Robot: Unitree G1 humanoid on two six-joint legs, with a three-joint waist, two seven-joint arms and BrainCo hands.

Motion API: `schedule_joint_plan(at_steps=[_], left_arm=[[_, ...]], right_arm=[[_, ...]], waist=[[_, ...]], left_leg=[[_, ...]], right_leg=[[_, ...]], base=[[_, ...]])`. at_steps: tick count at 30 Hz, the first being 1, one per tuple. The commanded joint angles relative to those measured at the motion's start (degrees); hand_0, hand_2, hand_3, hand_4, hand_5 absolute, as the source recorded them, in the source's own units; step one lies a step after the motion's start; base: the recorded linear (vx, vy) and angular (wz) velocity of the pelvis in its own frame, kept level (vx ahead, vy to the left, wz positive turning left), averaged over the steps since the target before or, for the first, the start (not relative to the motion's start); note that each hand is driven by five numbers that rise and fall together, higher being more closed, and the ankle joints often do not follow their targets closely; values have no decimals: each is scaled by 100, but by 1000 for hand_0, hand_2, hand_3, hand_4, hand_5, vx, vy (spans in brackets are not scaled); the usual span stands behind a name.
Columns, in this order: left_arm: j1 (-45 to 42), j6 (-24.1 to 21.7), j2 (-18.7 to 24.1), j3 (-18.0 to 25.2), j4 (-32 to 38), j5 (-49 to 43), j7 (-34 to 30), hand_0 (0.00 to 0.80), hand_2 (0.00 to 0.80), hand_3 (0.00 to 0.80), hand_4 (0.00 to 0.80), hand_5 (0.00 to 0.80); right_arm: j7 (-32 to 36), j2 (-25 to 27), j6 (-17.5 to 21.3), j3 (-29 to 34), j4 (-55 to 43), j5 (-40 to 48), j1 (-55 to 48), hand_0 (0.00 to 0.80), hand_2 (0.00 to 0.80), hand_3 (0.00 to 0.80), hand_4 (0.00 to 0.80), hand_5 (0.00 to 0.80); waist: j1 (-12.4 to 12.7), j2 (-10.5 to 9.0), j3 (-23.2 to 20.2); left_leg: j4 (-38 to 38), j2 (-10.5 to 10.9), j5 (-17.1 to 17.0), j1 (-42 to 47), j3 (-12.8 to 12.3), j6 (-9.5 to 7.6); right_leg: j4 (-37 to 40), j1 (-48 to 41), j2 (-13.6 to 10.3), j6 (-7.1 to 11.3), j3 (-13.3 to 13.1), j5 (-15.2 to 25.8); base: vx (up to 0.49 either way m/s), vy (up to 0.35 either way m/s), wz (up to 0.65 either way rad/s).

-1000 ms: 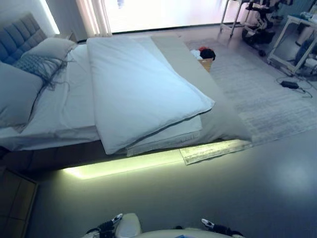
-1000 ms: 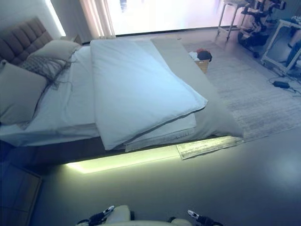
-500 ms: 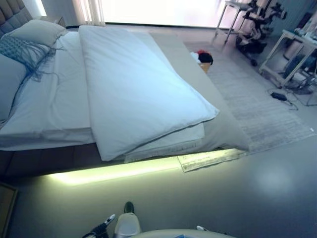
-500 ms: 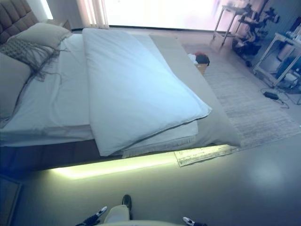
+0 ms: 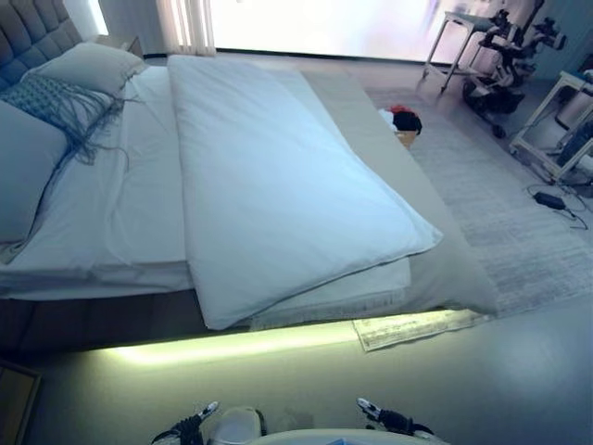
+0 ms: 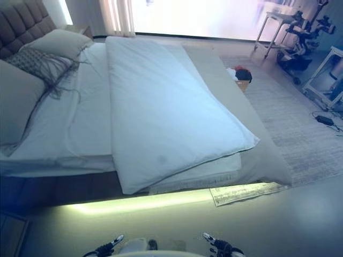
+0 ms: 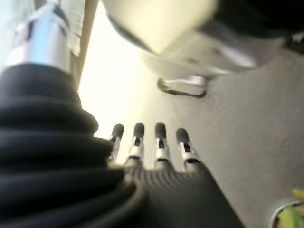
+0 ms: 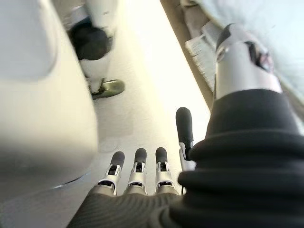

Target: Make the bed neatly

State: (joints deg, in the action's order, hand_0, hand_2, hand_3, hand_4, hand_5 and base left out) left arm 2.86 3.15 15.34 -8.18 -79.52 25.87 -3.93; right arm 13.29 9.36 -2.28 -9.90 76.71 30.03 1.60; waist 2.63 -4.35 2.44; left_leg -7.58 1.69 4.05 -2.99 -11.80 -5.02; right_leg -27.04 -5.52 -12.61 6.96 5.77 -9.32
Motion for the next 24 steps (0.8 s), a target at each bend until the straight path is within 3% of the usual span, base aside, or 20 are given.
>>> schedule_joint_plan(at_steps=[1, 3, 5, 7, 11, 15, 18, 21, 22, 24], left_arm=[[284, 42, -3, -93, -35, -108, 21, 0, 0, 0, 0, 0], [384, 26, 12, -133, -16, -96, -5, 0, 0, 0, 0, 0], [565, -10, 4, -218, 12, -50, -83, 0, 0, 0, 0, 0], [625, 21, -29, -253, 35, -4, -93, 0, 0, 0, 0, 0], [341, 72, -242, -251, 31, 0, 1, 0, 0, 0, 0, 0], [217, 95, -298, -234, -88, -271, -145, 0, 0, 0, 0, 0], [157, 134, -326, -256, -94, -281, -165, 0, 0, 0, 0, 0], [127, 135, -361, -270, -110, -291, -144, 0, 0, 0, 0, 0], [120, 91, -389, -293, -111, -230, -138, 0, 0, 0, 0, 0], [106, 32, -453, -290, -85, -163, -110, 0, 0, 0, 0, 0]], right_arm=[[40, 253, 205, 66, 38, 284, 160, 0, 0, 0, 0, 0], [65, 290, 208, 62, 77, 423, 241, 0, 0, 0, 0, 0], [49, 313, 270, 82, 93, 637, 357, 0, 0, 0, 0, 0], [-20, 301, 243, 103, 67, 671, 405, 0, 0, 0, 0, 0], [-193, 267, 194, 115, 0, 452, 282, 0, 0, 0, 0, 0], [-153, 279, 422, 92, -100, 569, 245, 0, 0, 0, 0, 0], [-24, 286, 488, 86, -99, 582, 245, 0, 0, 0, 0, 0], [42, 317, 468, 81, -160, 768, 278, 0, 0, 0, 0, 0], [75, 353, 453, 76, -199, 809, 301, 0, 0, 0, 0, 0], [130, 404, 405, 54, -278, 883, 361, 0, 0, 0, 0, 0]], waist=[[-161, 307, 158], [-251, 409, 332], [-435, 348, 553], [-520, 352, 629], [-497, 286, 496], [-491, 193, 381], [-497, 197, 302], [-474, 222, 309], [-404, 214, 382], [-274, 224, 540]], left_leg=[[610, -396, -744, -313, -12, 378], [697, -388, -697, -130, 107, 460], [679, -176, -411, -46, 267, 458], [637, -136, -230, 32, 331, 448], [99, -49, 124, 214, 432, 404], [-61, -252, 271, 428, 352, 452], [-22, -332, 302, 606, 330, 509], [-609, -462, -21, 436, 306, 720], [-1303, -525, -472, 37, 452, 906], [-1800, -572, -812, -542, 788, 1096]], right_leg=[[943, 435, 356, 21, 180, 980], [1514, 1108, 584, -106, 237, 986], [2368, 1880, 575, 30, 31, 1710], [2644, 2019, 551, 56, -29, 1882], [2453, 1623, 509, -45, 74, 1668], [2239, 1333, 508, -136, 283, 1401], [2164, 1208, 526, -173, 386, 1261], [2111, 1064, 568, -328, 558, 1091], [2154, 891, 591, -431, 584, 1017], [2184, 691, 567, -480, 533, 933]], base=[[77, -27, -14], [33, -80, -14], [9, -132, -5], [100, -81, 34], [318, -109, 73], [287, -125, 58], [253, -61, 1], [158, -32, 1], [93, -2, 11], [150, 89, 3]])
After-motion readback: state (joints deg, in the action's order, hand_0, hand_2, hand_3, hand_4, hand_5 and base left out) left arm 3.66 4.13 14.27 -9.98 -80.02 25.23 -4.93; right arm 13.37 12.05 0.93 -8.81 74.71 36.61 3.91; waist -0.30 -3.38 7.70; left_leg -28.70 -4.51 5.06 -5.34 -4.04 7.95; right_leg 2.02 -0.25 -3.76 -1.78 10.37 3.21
